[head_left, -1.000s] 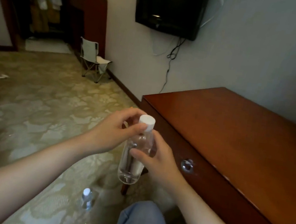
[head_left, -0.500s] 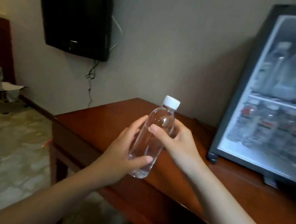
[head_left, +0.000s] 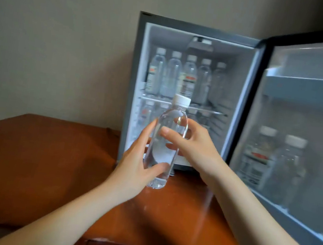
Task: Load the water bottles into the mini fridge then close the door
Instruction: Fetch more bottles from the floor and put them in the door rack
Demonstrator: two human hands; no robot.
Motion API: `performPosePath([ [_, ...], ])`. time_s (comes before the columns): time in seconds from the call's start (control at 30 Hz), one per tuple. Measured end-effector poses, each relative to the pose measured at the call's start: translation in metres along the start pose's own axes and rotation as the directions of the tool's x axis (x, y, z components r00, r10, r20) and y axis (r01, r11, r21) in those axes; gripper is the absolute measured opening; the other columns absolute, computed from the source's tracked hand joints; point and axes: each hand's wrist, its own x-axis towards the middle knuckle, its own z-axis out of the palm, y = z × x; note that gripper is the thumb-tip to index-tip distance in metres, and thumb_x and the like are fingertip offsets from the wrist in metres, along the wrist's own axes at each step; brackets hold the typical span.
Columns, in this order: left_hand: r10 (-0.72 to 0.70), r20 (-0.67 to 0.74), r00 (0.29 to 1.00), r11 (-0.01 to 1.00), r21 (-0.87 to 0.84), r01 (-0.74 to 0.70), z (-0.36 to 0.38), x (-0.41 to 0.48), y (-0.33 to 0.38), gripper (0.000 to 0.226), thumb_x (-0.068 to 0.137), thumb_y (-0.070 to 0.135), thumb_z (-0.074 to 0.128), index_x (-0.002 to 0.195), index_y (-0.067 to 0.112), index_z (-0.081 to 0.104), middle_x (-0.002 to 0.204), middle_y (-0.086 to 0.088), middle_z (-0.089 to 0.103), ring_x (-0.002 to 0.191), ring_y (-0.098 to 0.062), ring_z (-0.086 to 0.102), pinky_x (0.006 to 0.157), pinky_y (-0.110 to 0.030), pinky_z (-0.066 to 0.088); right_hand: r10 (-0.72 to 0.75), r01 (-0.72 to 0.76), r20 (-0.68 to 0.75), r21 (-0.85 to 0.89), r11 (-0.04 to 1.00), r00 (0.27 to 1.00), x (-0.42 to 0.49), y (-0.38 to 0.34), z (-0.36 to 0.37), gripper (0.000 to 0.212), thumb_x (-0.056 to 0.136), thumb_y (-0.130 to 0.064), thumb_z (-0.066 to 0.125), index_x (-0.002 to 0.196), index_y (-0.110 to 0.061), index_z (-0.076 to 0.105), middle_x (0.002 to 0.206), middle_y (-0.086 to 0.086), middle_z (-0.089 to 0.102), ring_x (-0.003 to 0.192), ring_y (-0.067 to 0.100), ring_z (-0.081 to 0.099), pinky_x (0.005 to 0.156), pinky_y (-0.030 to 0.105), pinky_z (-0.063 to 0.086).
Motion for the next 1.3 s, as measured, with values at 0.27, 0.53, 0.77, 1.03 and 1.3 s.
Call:
performPosePath([
  [0.27, 0.126, 0.186, 0.975, 0.972, -0.219, -0.084, 0.112, 0.032, 0.049, 0.089, 0.082, 0.024, 0.070, 0.143, 0.048, 0.009, 0.137, 0.036, 0.033, 0.124, 0.017, 0.035, 0.106, -0.014, 0.034, 0.005, -0.069, -0.211, -0.297, 0.952, 0.977, -0.028, 0.005, -0.121, 0.047, 0.059, -0.065, 0.065, 0.093, -0.032, 0.063, 0.083, -0.007, 0.069, 0.085, 0.018, 0.068, 0.082, 0.049, 0.056],
  [0.53, 0.219, 0.179, 0.959, 0.940, -0.301, -0.159, 0.207, 0.037, 0.075, 0.089, 0.079, 0.020, 0.072, 0.146, 0.038, 0.015, 0.148, 0.013, 0.032, 0.137, 0.002, 0.029, 0.115, -0.031, 0.030, -0.021, -0.225, -0.422, -0.525, 0.820, 0.907, -0.070, 0.017, -0.195, 0.059, 0.060, -0.071, 0.056, 0.097, -0.025, 0.057, 0.088, -0.004, 0.065, 0.095, 0.025, 0.061, 0.087, 0.046, 0.050],
  [0.77, 0.317, 0.141, 0.938, 0.935, -0.213, -0.284, 0.249, 0.034, 0.090, 0.085, 0.085, 0.022, 0.066, 0.148, 0.033, 0.010, 0.153, 0.004, 0.016, 0.143, -0.009, 0.018, 0.112, -0.022, 0.020, -0.020, -0.352, -0.527, -0.595, 0.722, 0.849, -0.088, 0.021, -0.225, 0.034, 0.075, -0.058, 0.063, 0.082, -0.029, 0.046, 0.077, -0.010, 0.052, 0.085, 0.024, 0.052, 0.067, 0.035, 0.040],
  [1.03, 0.323, 0.216, 0.922, 0.941, 0.031, -0.337, 0.274, 0.020, 0.067, 0.092, 0.092, 0.034, 0.051, 0.137, 0.026, -0.028, 0.146, 0.017, -0.034, 0.136, 0.003, -0.033, 0.121, -0.034, -0.005, -0.005, -0.404, -0.561, -0.601, 0.690, 0.828, -0.102, 0.050, -0.215, 0.064, 0.076, -0.059, 0.062, 0.125, -0.022, 0.047, 0.110, 0.000, 0.067, 0.104, 0.025, 0.062, 0.085, 0.042, 0.052],
  [1.3, 0.292, 0.273, 0.916, 0.911, 0.211, -0.354, 0.274, 0.013, 0.057, 0.083, 0.084, 0.055, 0.025, 0.150, 0.020, -0.010, 0.137, 0.019, -0.050, 0.134, -0.003, -0.039, 0.110, -0.025, -0.013, -0.014, -0.497, -0.627, -0.630, 0.596, 0.779, -0.112, 0.060, -0.202, 0.061, 0.079, -0.059, 0.060, 0.124, -0.019, 0.047, 0.117, 0.004, 0.049, 0.106, 0.027, 0.057, 0.078, 0.034, 0.045],
])
